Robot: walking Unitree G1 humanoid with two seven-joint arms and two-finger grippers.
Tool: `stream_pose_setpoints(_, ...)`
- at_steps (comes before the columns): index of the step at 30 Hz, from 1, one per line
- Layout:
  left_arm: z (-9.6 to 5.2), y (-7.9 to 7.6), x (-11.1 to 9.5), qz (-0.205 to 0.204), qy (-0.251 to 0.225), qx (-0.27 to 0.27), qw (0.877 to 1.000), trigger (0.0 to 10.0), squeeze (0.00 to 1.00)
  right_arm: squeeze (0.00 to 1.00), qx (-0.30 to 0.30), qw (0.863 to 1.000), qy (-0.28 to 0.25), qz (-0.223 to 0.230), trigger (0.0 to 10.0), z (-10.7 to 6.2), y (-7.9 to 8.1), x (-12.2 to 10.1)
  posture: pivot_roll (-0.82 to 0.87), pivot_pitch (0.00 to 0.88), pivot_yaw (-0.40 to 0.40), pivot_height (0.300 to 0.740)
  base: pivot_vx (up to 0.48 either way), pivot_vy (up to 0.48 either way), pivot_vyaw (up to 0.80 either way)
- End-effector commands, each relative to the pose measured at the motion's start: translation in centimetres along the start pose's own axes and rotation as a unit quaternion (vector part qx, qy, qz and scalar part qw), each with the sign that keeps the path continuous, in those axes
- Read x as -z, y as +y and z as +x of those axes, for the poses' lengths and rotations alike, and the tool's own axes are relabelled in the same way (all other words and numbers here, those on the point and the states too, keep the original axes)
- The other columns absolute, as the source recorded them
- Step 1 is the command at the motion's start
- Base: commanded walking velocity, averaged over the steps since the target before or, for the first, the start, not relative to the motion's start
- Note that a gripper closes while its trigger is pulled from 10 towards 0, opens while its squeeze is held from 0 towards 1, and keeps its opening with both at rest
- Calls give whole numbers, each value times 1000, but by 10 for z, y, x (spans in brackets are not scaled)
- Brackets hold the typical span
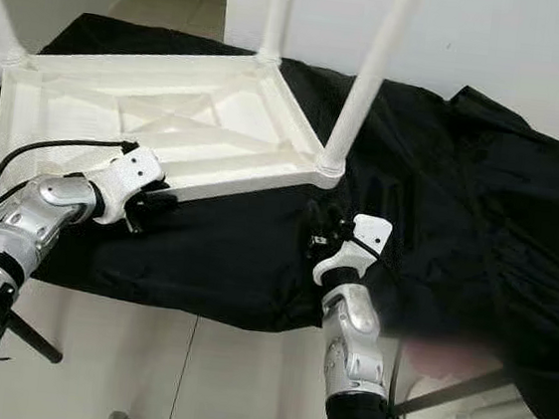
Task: Building children table
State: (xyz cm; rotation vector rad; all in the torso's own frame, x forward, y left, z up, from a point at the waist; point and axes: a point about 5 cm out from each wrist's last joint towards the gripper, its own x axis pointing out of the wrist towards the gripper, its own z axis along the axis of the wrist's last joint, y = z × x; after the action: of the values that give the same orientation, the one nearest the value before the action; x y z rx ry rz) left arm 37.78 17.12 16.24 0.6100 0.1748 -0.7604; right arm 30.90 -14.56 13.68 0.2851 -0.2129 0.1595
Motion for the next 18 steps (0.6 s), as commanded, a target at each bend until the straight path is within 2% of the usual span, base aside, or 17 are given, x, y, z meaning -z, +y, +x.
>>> stream_pose_setpoints(1,7,-18,8,-26,-5,16,1000,1451,0,0,5,1000,16,-1,10000,-4,-3,7,61,101,-71,740,0,0,0)
stream_pose_setpoints(2,7,-18,8,-26,-5,16,1000,1451,0,0,5,1000,16,-1,10000,-4,-3,7,61,101,-71,740,0,0,0)
stream_pose_setpoints(3,10,-23,4,-25,-17,19,999,3333,0,0,6,1000,17,-1,10000,-4,-3,7,61,103,-75,740,0,0,0)
stream_pose_setpoints(4,10,-23,4,-25,-17,19,999,3333,0,0,6,1000,17,-1,10000,-4,-3,7,61,103,-75,740,0,0,0)
stream_pose_setpoints(5,16,-37,-5,-16,-46,28,998,10000,0,0,6,1000,20,-2,10000,-5,-2,9,60,105,-73,740,0,0,0)
stream_pose_setpoints(7,16,-37,-5,-16,-46,28,998,10000,0,0,6,1000,20,-2,10000,-5,-2,9,60,105,-73,740,0,0,0)
stream_pose_setpoints(8,19,-45,-10,-26,-65,40,997,10000,0,0,7,1000,22,-2,10000,-5,-2,10,60,105,-73,740,0,0,0)
stream_pose_setpoints(9,21,-52,-15,-34,-86,49,995,10000,90,0,7,1000,23,-3,10000,-5,-2,10,66,107,-74,740,0,0,0)
stream_pose_setpoints(10,21,-52,-15,-34,-86,49,995,10000,90,0,7,1000,23,-3,10000,-5,-2,10,66,107,-74,740,0,0,0)
stream_pose_setpoints(11,23,-57,-19,-49,-102,56,992,10000,929,0,7,1000,23,-3,10000,-5,-1,11,66,107,-74,740,0,0,0)
stream_pose_setpoints(12,24,-61,-24,-66,-118,60,989,10000,1000,0,7,1000,24,-3,10000,-5,-1,11,68,107,-73,740,0,0,0)
stream_pose_setpoints(13,24,-64,-30,-69,-135,59,987,10000,1000,0,8,1000,24,-3,10000,-5,-1,12,68,107,-73,740,0,0,0)
stream_pose_setpoints(17,24,-65,-34,-69,-144,53,986,10000,1000,0,8,1000,24,-3,10000,-4,-1,12,68,107,-73,740,0,0,0)
stream_pose_setpoints(18,23,-65,-40,-67,-161,47,984,10000,0,0,8,1000,25,-2,10000,-4,0,13,68,107,-73,740,0,0,0)
